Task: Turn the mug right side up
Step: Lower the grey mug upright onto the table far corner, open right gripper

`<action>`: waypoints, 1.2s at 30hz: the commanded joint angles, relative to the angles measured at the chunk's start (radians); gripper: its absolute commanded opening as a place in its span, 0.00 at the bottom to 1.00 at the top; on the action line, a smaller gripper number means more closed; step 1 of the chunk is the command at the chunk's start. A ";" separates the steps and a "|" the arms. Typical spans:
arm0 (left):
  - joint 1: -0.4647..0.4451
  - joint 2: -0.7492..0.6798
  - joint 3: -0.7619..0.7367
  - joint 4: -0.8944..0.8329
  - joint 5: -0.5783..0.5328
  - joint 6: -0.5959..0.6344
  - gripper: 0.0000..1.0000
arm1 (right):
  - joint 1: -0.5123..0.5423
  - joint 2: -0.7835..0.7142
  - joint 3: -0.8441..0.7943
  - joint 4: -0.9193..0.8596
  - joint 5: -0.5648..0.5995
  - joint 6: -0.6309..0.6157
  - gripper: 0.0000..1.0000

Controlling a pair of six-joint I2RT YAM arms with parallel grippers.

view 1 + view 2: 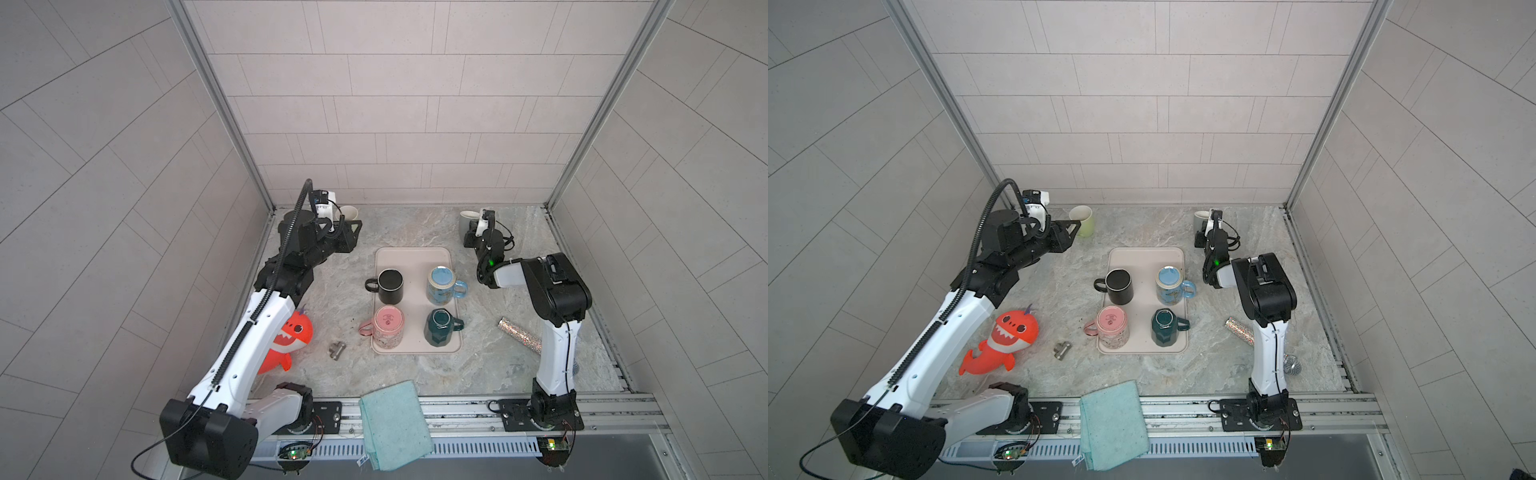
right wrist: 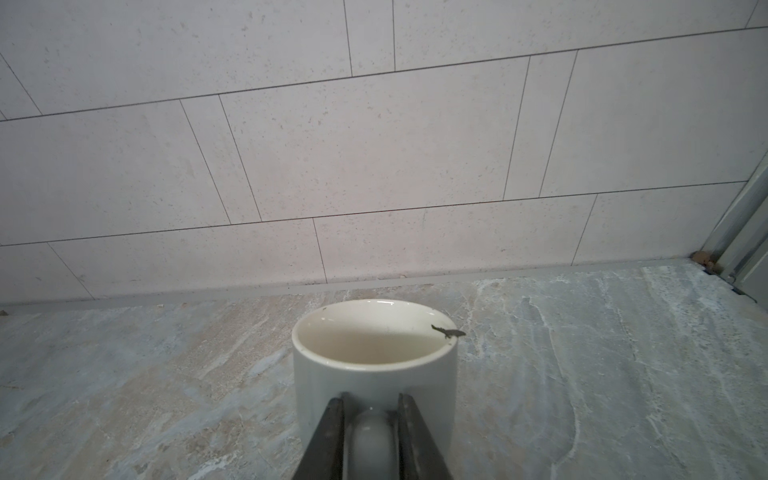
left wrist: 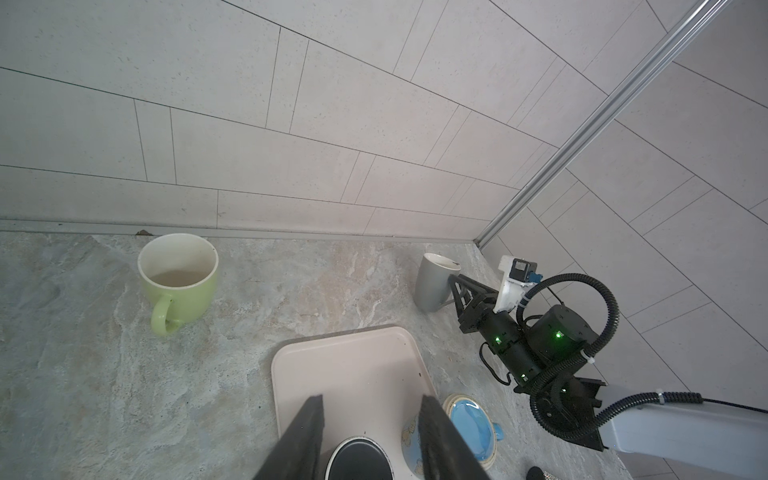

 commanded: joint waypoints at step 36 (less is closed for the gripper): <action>0.008 -0.093 -0.057 0.020 0.031 0.002 0.44 | 0.054 -0.088 -0.114 -0.014 0.110 -0.008 0.45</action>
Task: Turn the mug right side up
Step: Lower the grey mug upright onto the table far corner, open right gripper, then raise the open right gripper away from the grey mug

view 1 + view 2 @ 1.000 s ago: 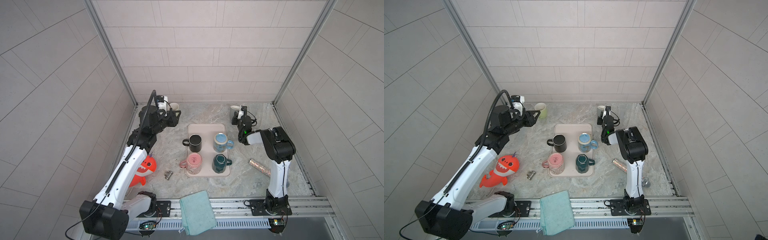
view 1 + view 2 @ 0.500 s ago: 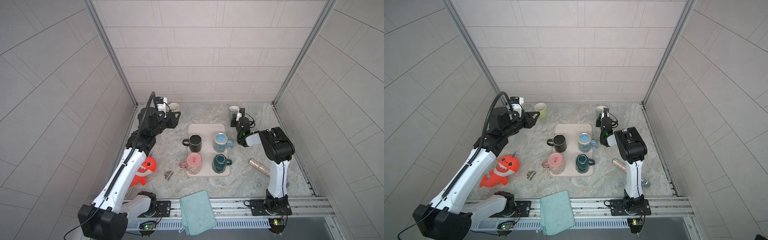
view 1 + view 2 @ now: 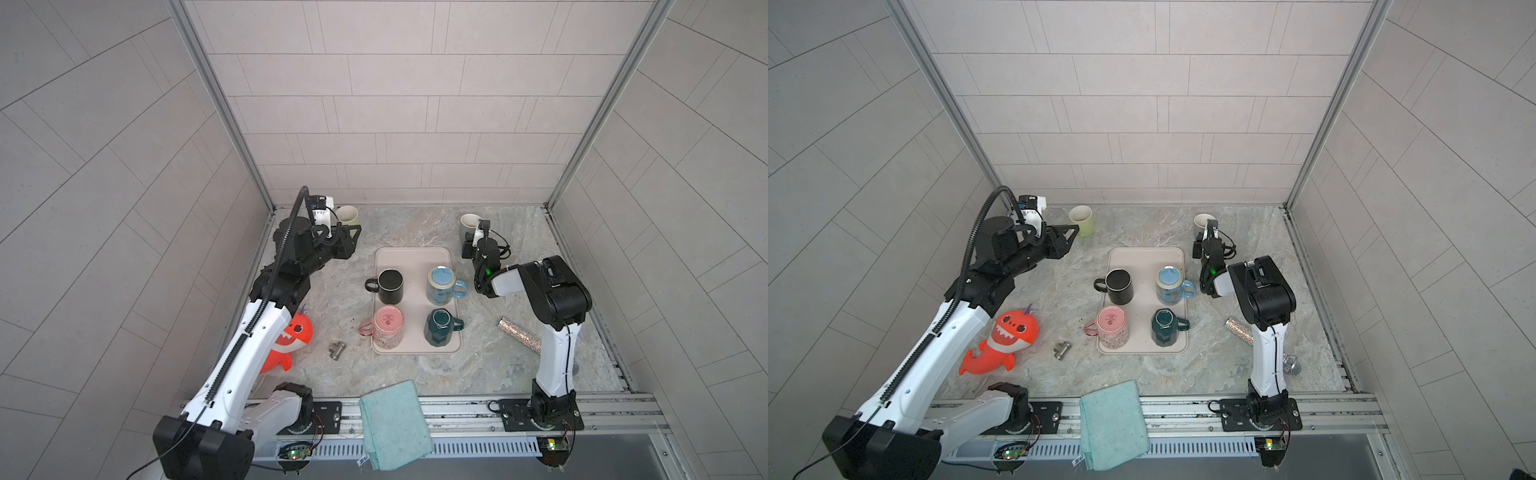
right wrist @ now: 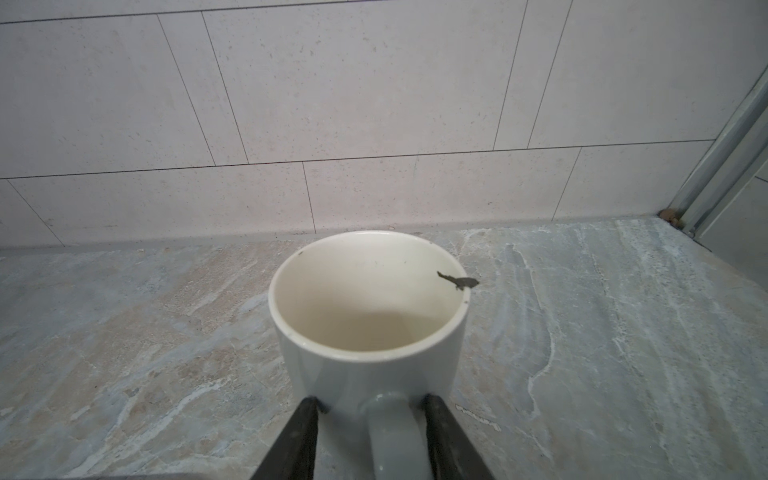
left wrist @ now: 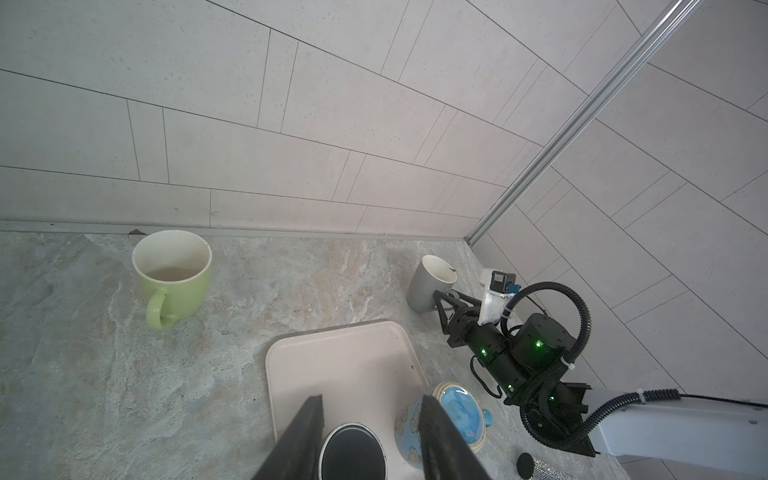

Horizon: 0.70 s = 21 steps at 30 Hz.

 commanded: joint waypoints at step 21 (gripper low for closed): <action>0.007 -0.053 0.042 -0.124 -0.069 -0.039 0.51 | 0.160 -0.529 -0.214 -0.325 0.126 0.001 0.59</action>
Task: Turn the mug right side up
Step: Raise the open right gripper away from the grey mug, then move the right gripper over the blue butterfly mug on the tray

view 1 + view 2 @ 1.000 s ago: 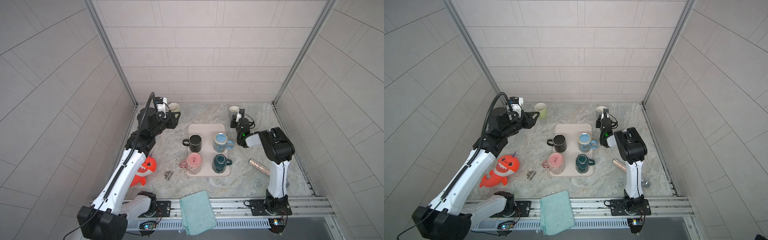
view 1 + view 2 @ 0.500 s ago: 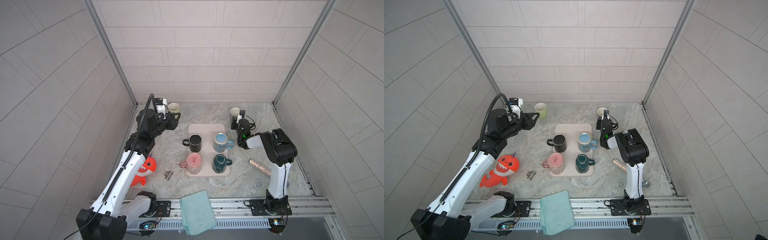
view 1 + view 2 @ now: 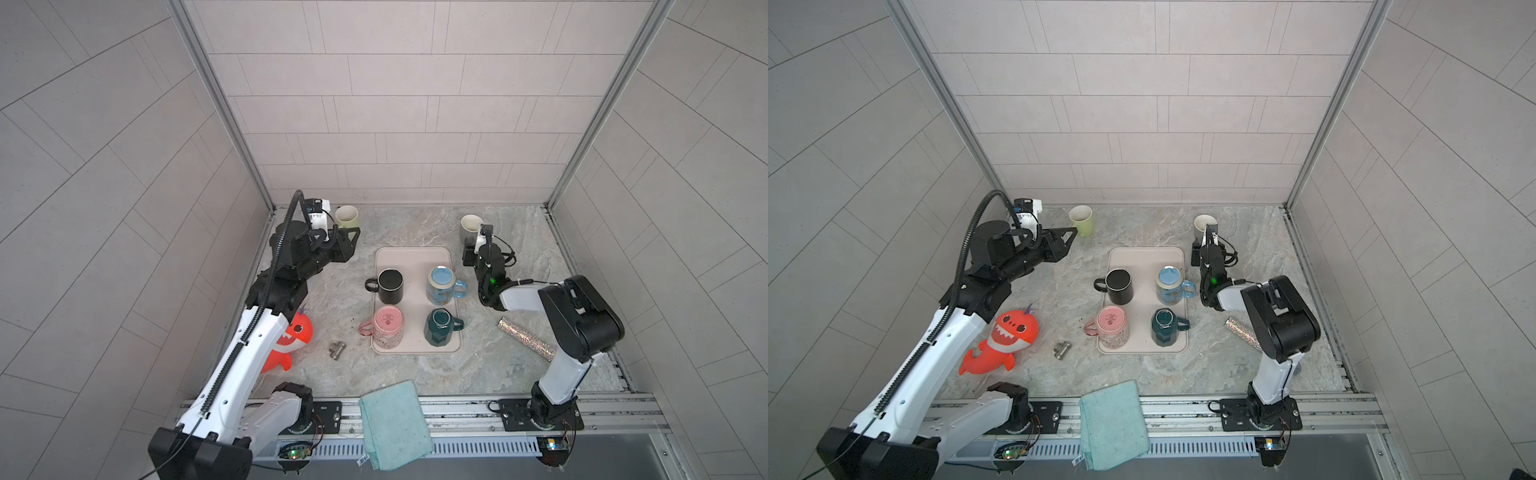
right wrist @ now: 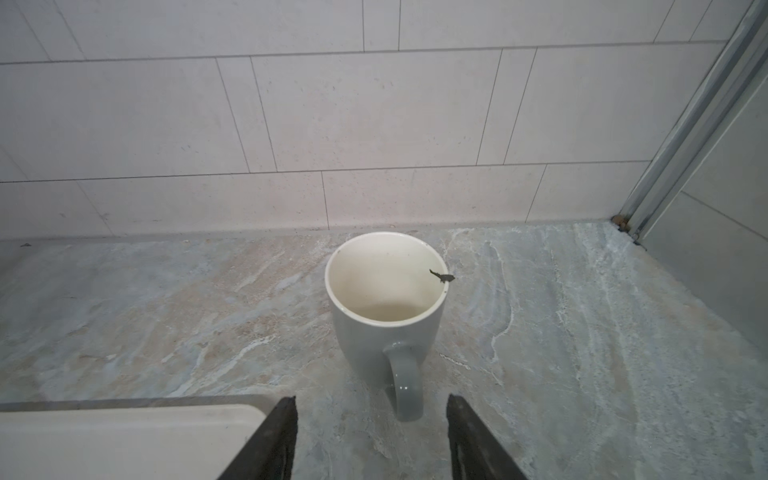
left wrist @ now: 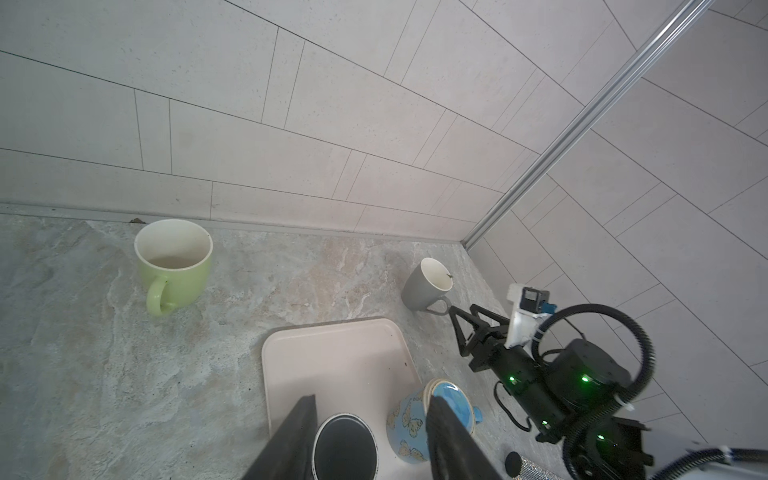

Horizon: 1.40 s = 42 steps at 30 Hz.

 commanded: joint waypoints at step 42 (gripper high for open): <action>0.147 0.137 0.038 -0.286 0.002 -0.243 0.75 | -0.104 -0.327 0.301 -1.476 -0.945 1.063 0.74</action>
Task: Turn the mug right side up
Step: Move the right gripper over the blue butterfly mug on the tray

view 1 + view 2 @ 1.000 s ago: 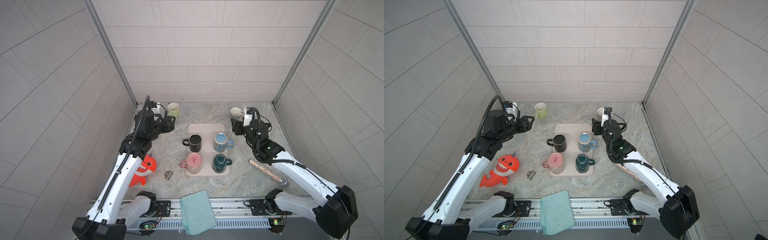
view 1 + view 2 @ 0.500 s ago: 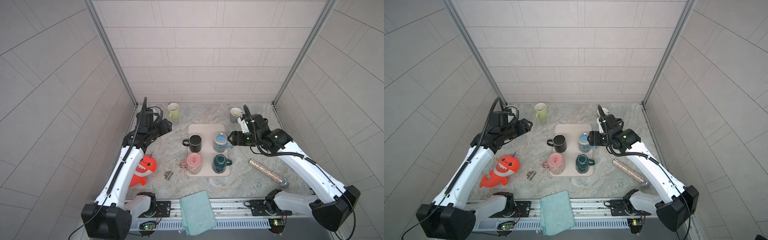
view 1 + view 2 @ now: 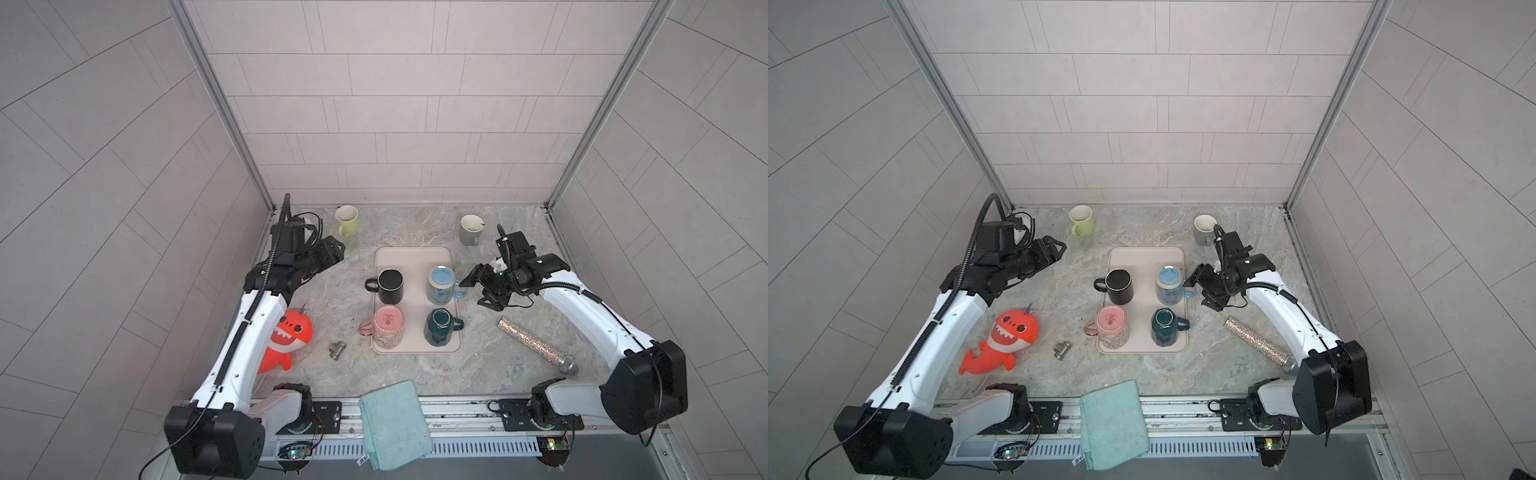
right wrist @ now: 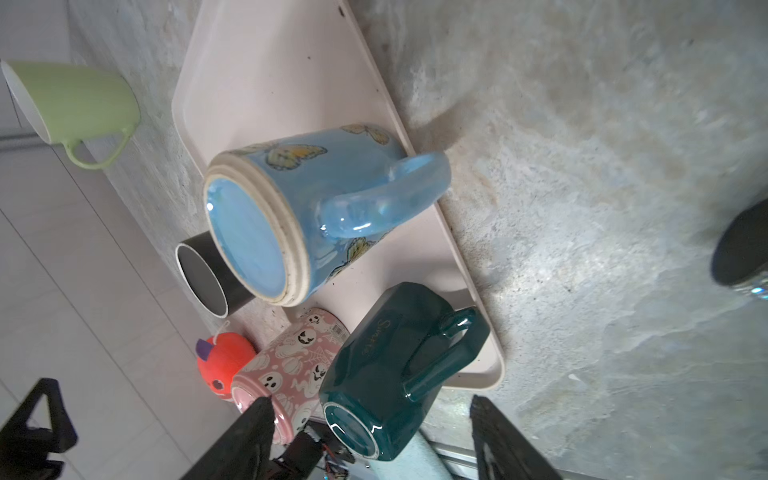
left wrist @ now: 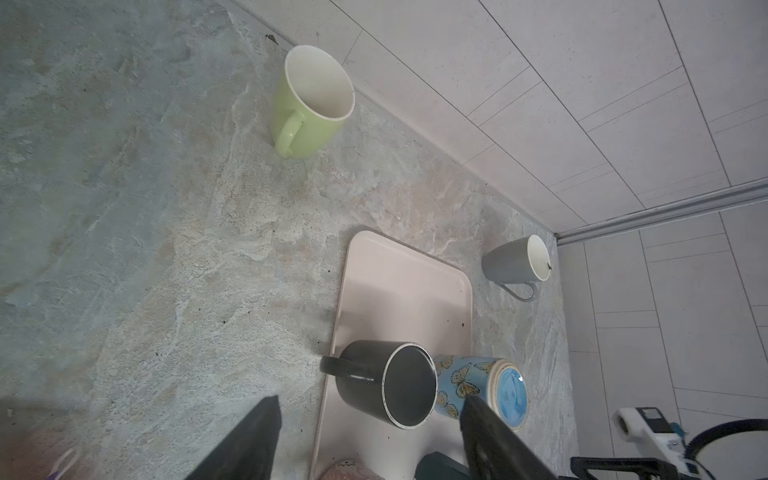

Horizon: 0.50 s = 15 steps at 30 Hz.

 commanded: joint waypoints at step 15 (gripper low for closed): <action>0.019 0.087 0.011 0.069 0.076 -0.090 0.75 | -0.088 0.082 -0.064 0.250 -0.092 0.340 0.73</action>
